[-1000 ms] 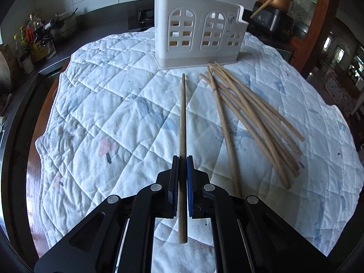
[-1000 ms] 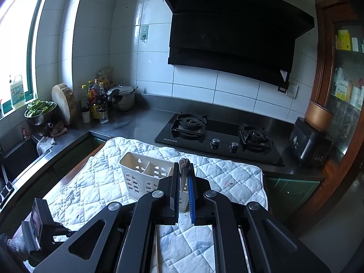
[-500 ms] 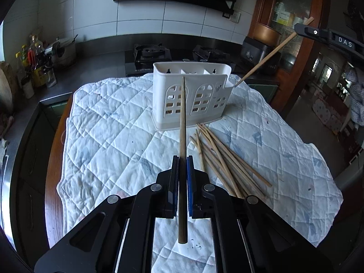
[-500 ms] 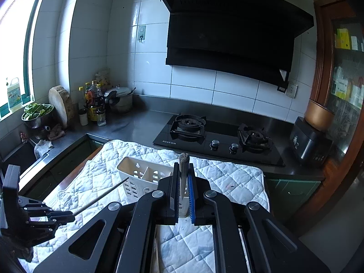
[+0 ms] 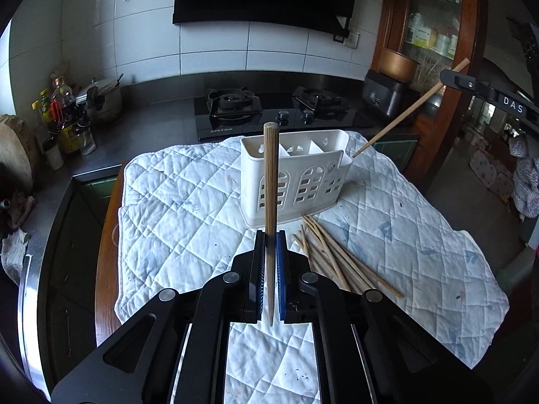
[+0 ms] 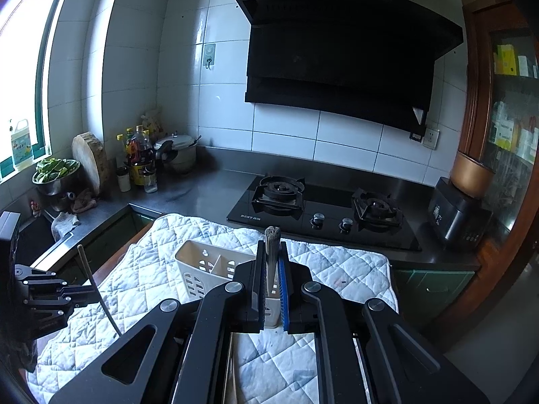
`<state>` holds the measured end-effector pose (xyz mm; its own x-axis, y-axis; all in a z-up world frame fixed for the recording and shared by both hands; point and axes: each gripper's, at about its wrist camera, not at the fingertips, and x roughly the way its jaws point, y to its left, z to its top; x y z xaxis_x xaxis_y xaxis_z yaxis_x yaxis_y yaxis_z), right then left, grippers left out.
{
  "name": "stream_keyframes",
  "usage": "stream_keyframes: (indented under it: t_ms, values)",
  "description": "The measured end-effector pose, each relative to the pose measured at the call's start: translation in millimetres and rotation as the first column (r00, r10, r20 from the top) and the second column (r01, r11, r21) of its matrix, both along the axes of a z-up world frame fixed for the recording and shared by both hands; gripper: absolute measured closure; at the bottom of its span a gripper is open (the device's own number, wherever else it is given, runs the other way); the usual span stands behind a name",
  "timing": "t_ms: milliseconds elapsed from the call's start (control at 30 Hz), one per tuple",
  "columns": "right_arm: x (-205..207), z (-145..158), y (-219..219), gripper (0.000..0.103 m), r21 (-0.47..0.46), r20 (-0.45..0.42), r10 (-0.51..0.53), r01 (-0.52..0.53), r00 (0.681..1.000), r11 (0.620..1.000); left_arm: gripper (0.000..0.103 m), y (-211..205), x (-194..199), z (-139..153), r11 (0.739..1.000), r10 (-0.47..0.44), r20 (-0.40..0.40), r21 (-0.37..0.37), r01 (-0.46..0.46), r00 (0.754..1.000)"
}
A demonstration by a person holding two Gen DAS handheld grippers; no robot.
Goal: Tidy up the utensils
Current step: 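Carry the chopstick over the white holder with the left tool while the right tool holds its chopstick there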
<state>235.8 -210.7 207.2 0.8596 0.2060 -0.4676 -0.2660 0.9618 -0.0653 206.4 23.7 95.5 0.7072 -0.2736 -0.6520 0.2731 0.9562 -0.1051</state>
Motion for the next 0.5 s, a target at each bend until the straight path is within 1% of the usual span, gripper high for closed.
stream_keyframes:
  t_ms: [133,267,400,500]
  values:
    - [5.0,5.2,2.8,0.096,-0.011,0.011,-0.002,0.002,1.0,1.0,0.098,-1.7,8.0,21.6,1.0,0.002,0.035,-0.011,-0.002,0.999]
    - [15.1,13.5,3.6,0.096,-0.011,0.024,-0.011,0.012,1.0,1.0,0.098,-3.8,20.2,57.0,0.999,0.009,0.096,-0.034,-0.006,0.995]
    - [29.1,16.7,4.0,0.096,-0.009,0.015,-0.021,0.021,1.0,1.0,0.098,-6.2,37.3,93.1,0.997,0.034,0.166,-0.067,-0.023,0.986]
    - [40.0,13.5,6.1,0.096,-0.015,0.003,-0.024,0.024,1.0,1.0,0.098,-11.8,52.5,109.6,0.996,0.058,0.21,-0.079,-0.042,0.976]
